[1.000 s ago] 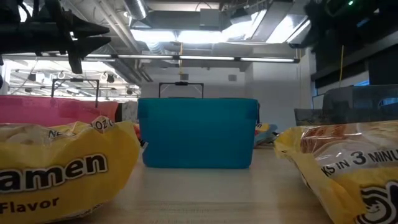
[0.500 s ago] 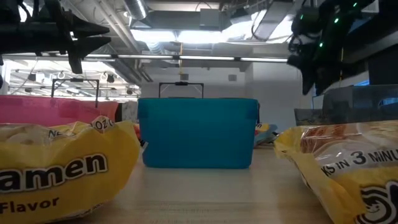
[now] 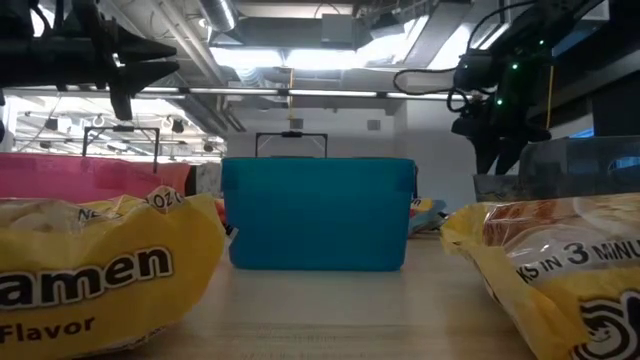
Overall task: Sort Maruchan noodles
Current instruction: Put the blue noodle pack into the blue bin
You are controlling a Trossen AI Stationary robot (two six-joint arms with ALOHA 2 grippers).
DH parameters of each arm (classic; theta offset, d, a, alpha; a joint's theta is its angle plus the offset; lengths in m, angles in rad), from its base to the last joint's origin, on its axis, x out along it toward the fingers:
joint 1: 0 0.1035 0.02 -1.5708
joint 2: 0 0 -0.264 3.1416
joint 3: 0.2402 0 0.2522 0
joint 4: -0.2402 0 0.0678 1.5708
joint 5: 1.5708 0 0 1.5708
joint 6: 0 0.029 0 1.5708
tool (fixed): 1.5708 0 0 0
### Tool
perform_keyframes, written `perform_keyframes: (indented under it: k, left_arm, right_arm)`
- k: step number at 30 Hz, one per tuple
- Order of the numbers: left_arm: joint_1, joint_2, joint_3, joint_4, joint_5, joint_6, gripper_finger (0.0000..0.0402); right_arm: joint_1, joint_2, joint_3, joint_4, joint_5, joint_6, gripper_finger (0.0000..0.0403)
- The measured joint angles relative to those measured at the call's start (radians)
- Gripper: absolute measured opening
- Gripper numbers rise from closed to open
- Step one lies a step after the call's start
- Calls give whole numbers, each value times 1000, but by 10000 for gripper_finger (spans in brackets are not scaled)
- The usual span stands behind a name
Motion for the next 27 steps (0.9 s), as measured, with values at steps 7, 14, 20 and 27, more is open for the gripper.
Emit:
perform_keyframes:
  k: [7, 14, 20, 27]
  left_arm:
    - [0, 0, 0, -51, -18, 1, 102]
    - [0, 0, 0, -76, -19, 0, 102]
    - [0, 0, 0, -76, -19, -1, 102]
    - [0, 0, 0, -75, -20, -1, 102]
  right_arm:
    - [0, 69, -26, -6, -11, 0, 205]
    - [1, 137, -36, 0, -78, 6, 205]
    - [0, 169, -36, 0, -95, 26, 205]
    - [0, 170, -36, 1, -94, 25, 165]
